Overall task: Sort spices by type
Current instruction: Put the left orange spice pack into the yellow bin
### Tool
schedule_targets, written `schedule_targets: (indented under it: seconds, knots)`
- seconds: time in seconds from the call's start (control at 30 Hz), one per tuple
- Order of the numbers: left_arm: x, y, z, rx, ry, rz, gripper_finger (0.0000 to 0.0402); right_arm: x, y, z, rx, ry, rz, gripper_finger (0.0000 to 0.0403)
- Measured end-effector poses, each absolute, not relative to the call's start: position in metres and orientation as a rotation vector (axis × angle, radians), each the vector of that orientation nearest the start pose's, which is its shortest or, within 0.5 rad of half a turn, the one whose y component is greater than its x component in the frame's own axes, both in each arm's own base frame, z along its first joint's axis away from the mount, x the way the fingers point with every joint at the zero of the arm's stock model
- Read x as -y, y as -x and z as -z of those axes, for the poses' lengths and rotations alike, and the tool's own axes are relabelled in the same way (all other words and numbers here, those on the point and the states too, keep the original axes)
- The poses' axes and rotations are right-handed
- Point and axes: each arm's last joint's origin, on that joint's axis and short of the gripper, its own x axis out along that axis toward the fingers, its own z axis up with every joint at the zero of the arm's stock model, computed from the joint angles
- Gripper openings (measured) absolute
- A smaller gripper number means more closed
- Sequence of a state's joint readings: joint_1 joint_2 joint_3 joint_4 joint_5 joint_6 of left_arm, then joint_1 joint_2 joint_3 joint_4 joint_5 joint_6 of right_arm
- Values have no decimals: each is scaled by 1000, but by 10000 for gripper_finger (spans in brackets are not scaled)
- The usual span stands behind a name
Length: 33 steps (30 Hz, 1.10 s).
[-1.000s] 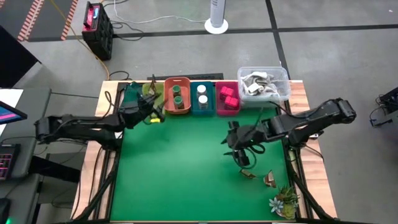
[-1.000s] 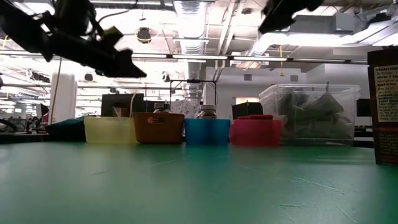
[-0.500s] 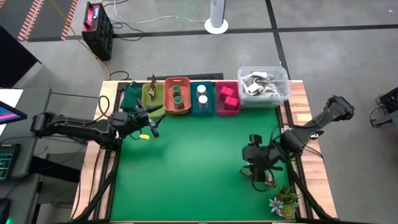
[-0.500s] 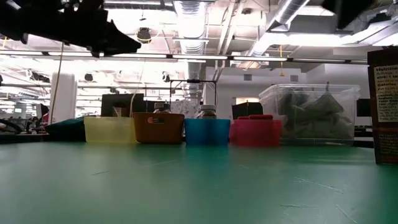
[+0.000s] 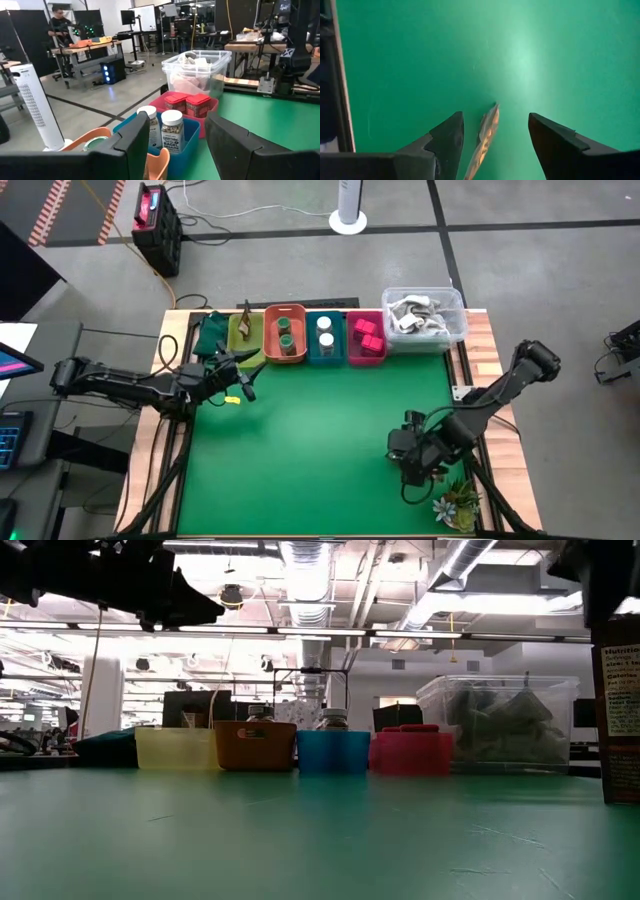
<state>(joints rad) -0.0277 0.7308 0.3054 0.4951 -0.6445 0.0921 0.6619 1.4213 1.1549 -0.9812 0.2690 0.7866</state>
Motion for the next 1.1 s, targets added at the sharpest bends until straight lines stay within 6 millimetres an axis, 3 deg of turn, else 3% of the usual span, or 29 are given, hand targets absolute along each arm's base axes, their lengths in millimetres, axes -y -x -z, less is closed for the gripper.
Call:
schedule_targets:
  seconds: [0.37, 0.57, 0.73, 0.97, 1.1]
  knots:
    - [-13, -162, -239, 29, -91, -620, 179, -166, -201, -266, -1294, -254, 166, 248]
    - [-13, -163, -239, 34, -68, -616, 179, -176, -201, -251, -1367, -227, 218, 236]
    - [-10, -164, -239, 45, -53, -491, 179, -181, -211, -231, -1490, -184, 186, 172]
    - [-3, -169, -237, 37, -83, -245, 179, -171, -223, -224, -1514, -102, 136, 24]
    - [-3, -174, -232, 5, -74, -242, 179, -157, -227, -235, -1446, -66, 140, 23]
